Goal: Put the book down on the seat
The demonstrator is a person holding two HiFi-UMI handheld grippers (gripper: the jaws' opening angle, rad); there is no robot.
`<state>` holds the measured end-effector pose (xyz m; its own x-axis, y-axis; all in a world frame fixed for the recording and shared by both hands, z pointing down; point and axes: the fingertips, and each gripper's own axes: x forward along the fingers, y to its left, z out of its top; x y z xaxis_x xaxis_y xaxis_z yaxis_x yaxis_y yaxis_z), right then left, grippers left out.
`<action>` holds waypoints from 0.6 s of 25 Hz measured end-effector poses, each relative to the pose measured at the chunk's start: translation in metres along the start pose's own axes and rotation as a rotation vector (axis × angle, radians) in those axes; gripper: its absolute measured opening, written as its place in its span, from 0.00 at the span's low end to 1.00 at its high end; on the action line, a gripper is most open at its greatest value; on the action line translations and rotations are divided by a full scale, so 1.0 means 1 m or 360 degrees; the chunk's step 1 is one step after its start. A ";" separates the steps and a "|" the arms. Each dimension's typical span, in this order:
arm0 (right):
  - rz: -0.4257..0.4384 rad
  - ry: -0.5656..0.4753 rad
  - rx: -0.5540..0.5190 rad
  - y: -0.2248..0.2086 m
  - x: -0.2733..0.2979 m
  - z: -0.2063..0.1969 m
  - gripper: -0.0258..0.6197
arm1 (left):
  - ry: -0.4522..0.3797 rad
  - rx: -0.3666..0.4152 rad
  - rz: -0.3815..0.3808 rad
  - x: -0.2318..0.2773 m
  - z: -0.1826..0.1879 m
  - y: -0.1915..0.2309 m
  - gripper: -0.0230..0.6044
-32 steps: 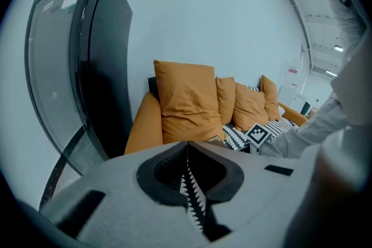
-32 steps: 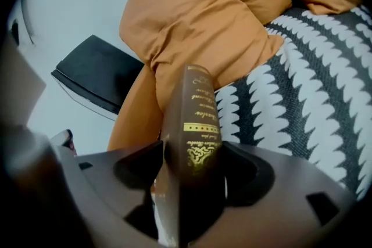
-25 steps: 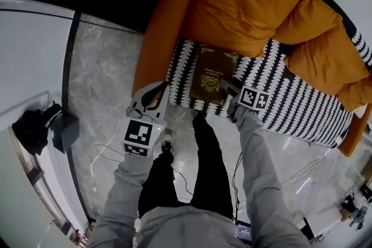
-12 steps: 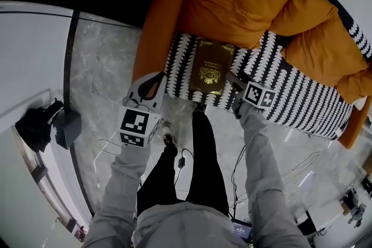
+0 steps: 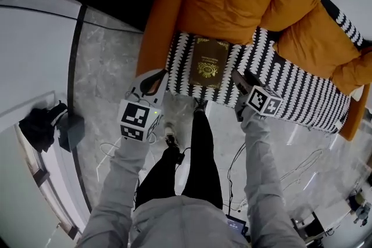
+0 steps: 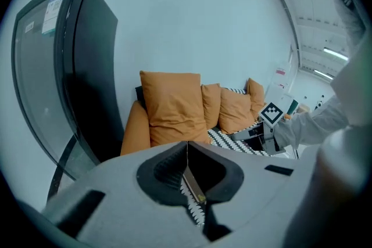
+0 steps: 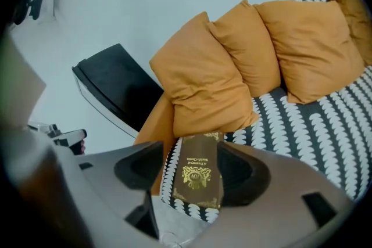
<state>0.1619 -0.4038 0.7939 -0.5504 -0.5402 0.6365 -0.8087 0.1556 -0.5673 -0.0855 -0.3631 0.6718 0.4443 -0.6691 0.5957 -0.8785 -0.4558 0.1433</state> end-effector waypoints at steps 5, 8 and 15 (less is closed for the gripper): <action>-0.0016 -0.0098 0.0005 0.024 -0.043 0.017 0.50 | -0.0066 0.0035 -0.0017 -0.017 0.021 -0.012 0.08; -0.0042 -0.0176 -0.0022 0.043 -0.077 0.026 0.40 | -0.0109 0.0065 -0.0021 -0.032 0.037 -0.020 0.08; -0.0124 -0.0313 -0.0217 0.085 -0.145 0.039 0.27 | -0.0202 0.0135 -0.0034 -0.076 0.066 -0.037 0.08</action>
<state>0.1807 -0.3448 0.6327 -0.4451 -0.7033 0.5543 -0.8750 0.2100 -0.4362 -0.0750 -0.3339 0.5693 0.4860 -0.7253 0.4876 -0.8531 -0.5150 0.0843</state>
